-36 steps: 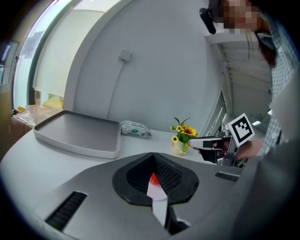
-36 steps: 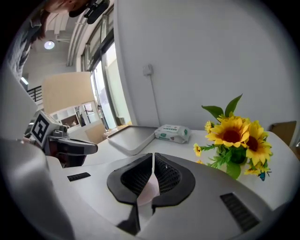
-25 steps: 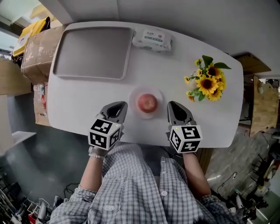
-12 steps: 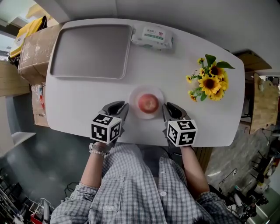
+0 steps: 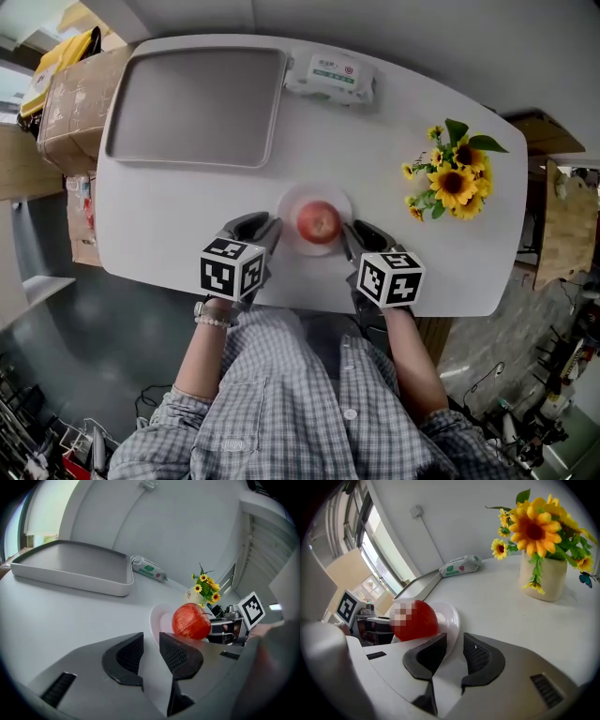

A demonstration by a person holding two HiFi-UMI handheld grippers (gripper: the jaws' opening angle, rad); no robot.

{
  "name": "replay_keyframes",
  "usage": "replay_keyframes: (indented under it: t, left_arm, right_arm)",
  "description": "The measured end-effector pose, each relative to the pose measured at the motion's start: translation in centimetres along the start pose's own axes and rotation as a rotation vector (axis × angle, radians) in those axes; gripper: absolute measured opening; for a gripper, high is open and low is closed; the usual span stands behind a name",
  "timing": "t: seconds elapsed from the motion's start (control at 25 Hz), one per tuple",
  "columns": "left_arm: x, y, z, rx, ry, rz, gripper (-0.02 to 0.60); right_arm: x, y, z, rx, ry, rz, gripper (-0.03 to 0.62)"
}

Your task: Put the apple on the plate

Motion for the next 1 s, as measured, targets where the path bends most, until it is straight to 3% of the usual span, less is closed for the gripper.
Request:
replay_keyframes:
  t: [0.28, 0.52, 0.76, 1.0]
  left_arm:
    - [0.4, 0.0, 0.4, -0.014, 0.018, -0.017, 0.087]
    - [0.2, -0.1, 0.5, -0.006, 0.011, -0.094, 0.086]
    - [-0.7, -0.2, 0.6, -0.015, 0.033, -0.277, 0.048]
    - [-0.8, -0.5, 0.6, -0.042, 0.005, -0.271, 0.048]
  right_arm:
    - [-0.3, 0.3, 0.4, -0.018, -0.046, 0.069, 0.087]
    - [-0.6, 0.5, 0.5, -0.018, -0.063, 0.152, 0.086]
    - [-0.2, 0.6, 0.5, -0.030, -0.094, 0.279, 0.064]
    - [-0.5, 0.1, 0.5, -0.032, -0.074, 0.272, 0.061]
Point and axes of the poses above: the fingertips, and each gripper's own axes: z forward along the fingers, x to its right, y out of its underside, the point moved 5 cm from there along -z, backward along the fingers, and after that the axes turned 1 degree about -y, right-handed, at the moved point
